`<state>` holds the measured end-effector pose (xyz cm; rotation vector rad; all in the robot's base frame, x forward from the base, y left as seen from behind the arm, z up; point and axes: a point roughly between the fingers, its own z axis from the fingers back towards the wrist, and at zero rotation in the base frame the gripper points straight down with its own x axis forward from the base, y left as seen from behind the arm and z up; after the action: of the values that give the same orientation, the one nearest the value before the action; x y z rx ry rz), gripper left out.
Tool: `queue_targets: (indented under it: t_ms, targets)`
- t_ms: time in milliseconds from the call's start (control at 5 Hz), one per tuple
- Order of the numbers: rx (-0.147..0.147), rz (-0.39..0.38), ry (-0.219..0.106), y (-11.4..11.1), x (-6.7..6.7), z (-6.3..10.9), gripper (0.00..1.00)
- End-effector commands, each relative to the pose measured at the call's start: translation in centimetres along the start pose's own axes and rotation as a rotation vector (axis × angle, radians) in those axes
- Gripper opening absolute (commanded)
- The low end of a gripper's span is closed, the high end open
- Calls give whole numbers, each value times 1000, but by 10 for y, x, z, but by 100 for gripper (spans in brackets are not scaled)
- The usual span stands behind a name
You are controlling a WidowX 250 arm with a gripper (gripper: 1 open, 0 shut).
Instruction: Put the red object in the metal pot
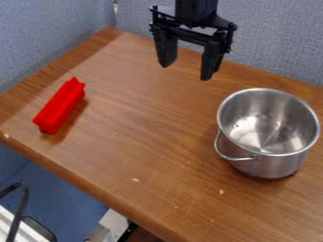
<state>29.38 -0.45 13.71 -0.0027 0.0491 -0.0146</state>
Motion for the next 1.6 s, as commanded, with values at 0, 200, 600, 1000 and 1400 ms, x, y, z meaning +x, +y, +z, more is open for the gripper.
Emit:
queue_targets:
  t_ms: [0, 200, 600, 1000, 1400]
  targets:
    - [0, 0, 19, 0, -2, -6, 100]
    - [18, 0, 46, 31, -17, -15, 100]
    - [110, 20, -22, 107, -49, -23, 100]
    - [183, 38, -74, 163, -58, -38, 100]
    - [163, 98, -103, 184, -55, -68, 100]
